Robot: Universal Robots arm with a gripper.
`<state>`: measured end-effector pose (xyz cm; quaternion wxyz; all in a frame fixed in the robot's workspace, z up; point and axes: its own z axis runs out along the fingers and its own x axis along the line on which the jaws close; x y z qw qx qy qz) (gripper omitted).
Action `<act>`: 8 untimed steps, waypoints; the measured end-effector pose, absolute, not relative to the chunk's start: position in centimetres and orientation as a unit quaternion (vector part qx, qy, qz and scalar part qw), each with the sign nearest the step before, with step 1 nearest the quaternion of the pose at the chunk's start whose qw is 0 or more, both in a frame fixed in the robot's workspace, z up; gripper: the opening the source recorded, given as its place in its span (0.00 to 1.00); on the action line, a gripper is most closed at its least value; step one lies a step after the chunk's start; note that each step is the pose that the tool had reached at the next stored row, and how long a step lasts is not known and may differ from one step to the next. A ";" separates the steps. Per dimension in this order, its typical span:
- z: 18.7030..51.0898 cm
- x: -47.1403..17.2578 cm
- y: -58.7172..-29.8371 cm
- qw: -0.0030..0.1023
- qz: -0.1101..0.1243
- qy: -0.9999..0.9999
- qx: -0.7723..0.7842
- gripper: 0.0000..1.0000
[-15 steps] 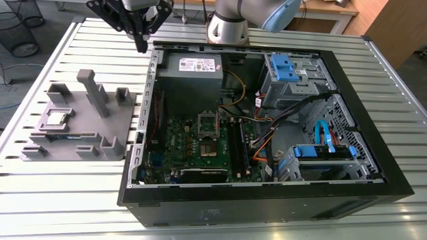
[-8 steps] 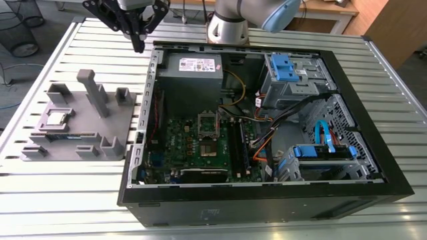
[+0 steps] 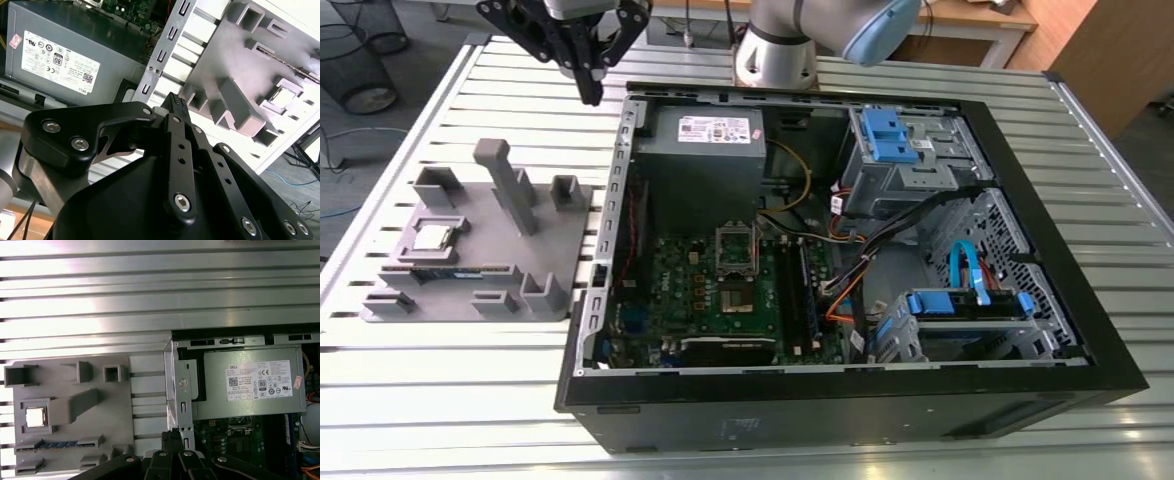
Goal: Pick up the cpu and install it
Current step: 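Reach for the cpu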
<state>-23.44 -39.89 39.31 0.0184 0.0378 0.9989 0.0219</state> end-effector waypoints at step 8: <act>39.3 -24.1 -39.9 0.019 0.022 0.999 0.038 0.11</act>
